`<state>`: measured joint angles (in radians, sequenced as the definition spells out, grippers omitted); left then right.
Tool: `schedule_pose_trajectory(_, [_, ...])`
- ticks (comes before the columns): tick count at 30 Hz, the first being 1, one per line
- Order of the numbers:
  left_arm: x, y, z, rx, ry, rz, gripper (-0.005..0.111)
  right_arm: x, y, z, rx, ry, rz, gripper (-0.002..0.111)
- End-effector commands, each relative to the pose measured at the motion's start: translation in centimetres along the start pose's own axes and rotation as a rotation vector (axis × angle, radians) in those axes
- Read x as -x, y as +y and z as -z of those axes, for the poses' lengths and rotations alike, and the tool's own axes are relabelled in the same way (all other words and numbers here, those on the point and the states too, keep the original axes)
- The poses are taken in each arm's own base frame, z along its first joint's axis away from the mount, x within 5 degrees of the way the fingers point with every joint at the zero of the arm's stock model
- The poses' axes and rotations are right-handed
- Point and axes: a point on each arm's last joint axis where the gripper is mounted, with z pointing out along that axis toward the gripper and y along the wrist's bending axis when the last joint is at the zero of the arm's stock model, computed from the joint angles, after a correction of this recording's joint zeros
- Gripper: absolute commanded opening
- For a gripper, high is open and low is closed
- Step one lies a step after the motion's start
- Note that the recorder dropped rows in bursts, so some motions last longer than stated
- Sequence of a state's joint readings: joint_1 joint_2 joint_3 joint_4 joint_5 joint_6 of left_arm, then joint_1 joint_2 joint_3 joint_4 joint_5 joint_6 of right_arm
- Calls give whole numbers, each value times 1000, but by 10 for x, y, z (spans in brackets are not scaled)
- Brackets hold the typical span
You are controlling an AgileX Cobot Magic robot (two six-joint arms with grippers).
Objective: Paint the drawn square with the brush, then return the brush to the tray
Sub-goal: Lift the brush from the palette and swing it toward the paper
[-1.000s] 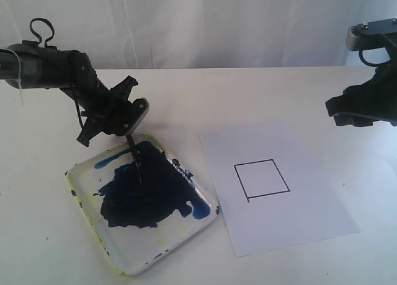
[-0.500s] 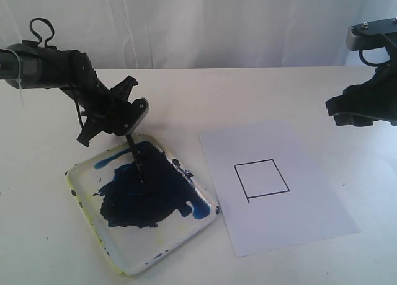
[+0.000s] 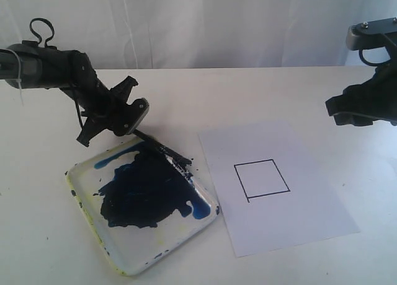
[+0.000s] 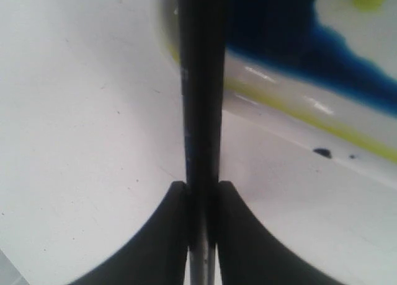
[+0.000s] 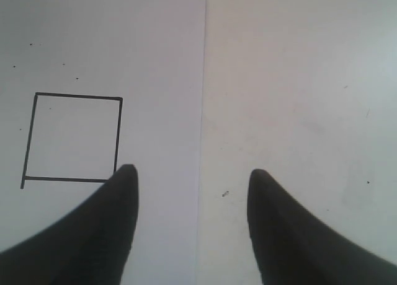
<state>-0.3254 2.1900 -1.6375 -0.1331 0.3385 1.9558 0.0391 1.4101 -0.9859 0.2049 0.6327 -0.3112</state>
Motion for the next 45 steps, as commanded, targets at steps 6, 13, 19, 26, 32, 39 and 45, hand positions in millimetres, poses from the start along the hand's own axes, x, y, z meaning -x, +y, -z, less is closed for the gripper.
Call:
schedule_pose_trajectory(6, [0, 1, 6, -7, -11, -147, 0, 2, 0, 0, -4, -13, 1, 51])
schedule_pose_trajectory(13, [1, 9, 41, -19, -20, -166, 0, 3, 0, 0, -6, -19, 1, 51])
schedule_pose_trajectory(19, [3, 12, 72, -53, -36, -127, 0, 3, -1, 0, -6, -25, -1, 51])
schedule_pose_trajectory(26, [13, 19, 105, -67, -29, -79, 0, 2, 0, 0, 0, -12, -4, 51])
schedule_pose_trajectory(32, [24, 26, 127, -51, 12, 85, 0, -2, -2, -20, 12, 56, -13, 51])
schedule_pose_trajectory(39, [51, 28, 142, -149, 268, 191, 0, -6, -3, -52, 55, 186, -19, 66])
schedule_pose_trajectory(45, [82, 35, 149, -137, 446, 162, 0, -3, 1, -56, 105, 144, 52, 66])
